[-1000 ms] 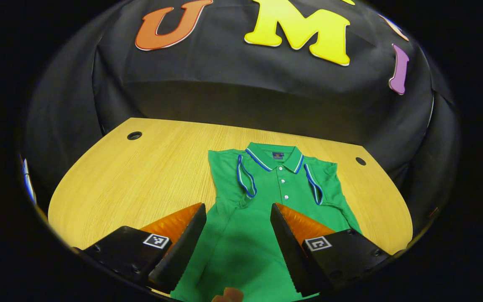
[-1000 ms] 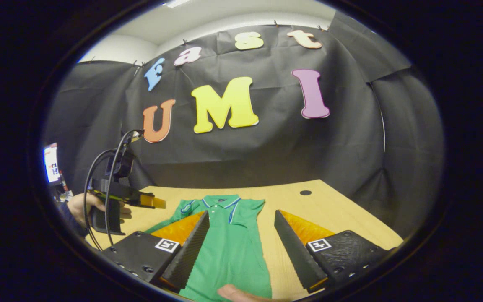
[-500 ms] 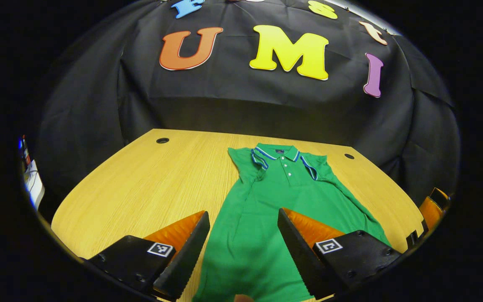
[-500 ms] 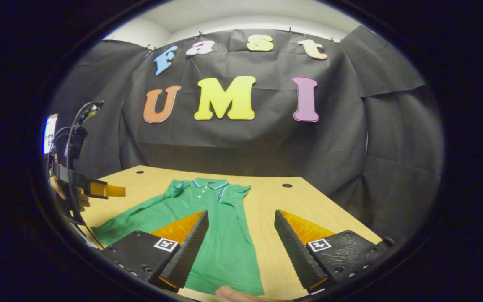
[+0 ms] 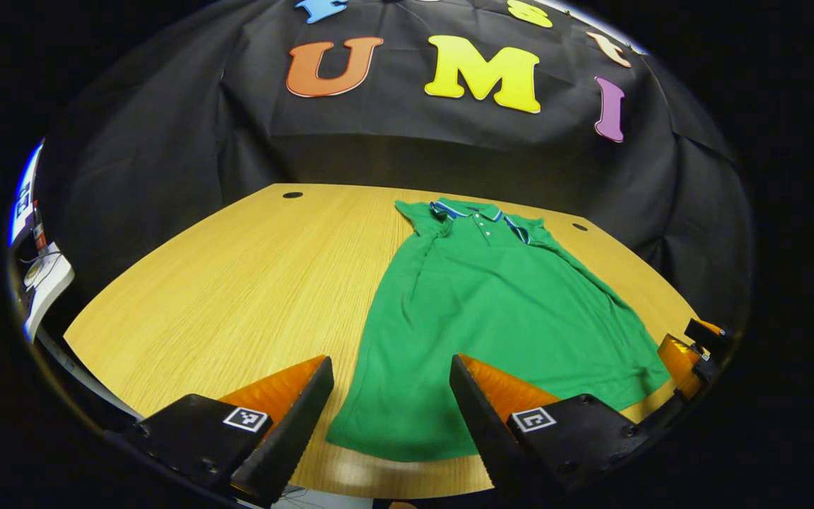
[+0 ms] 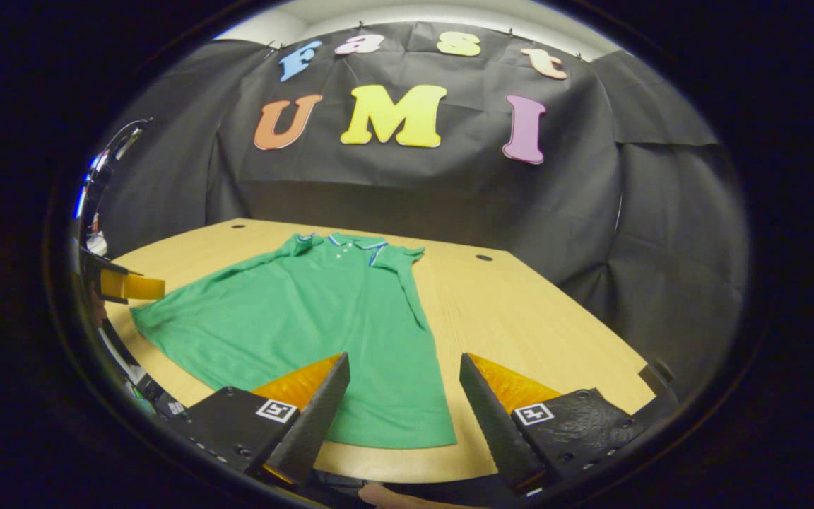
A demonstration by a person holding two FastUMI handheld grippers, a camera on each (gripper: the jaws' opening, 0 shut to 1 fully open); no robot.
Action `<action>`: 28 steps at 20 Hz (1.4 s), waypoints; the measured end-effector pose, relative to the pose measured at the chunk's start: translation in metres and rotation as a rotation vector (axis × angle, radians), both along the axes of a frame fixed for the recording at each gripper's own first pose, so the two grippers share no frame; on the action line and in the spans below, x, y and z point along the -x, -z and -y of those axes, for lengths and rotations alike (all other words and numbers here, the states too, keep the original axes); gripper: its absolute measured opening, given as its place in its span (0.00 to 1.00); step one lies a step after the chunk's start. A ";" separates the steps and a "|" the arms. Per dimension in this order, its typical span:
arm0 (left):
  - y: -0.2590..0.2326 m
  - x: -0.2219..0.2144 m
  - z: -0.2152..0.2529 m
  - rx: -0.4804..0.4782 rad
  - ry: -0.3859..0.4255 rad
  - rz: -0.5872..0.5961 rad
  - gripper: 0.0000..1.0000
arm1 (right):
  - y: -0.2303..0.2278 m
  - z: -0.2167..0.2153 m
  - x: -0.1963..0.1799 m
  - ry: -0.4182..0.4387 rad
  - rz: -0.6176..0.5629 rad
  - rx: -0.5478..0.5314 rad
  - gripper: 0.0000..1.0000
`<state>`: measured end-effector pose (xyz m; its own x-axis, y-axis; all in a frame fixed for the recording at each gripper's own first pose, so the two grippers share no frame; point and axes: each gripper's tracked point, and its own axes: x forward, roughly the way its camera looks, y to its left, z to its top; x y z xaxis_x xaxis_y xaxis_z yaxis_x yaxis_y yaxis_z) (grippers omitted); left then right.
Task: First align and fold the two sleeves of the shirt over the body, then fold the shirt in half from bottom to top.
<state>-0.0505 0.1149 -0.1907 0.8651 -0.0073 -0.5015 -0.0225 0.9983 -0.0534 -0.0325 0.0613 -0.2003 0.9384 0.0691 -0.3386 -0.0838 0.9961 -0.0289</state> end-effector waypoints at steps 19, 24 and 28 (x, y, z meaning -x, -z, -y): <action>0.022 -0.002 0.013 -0.077 0.028 0.018 0.12 | 0.032 -0.010 -0.009 -0.041 -0.089 -0.050 0.01; 0.001 -0.009 0.026 -0.060 0.034 0.134 0.07 | 0.018 -0.007 -0.009 -0.037 -0.061 -0.078 0.00; -0.029 -0.020 0.031 -0.053 0.049 0.209 0.07 | -0.020 -0.002 -0.019 -0.040 0.002 -0.097 0.00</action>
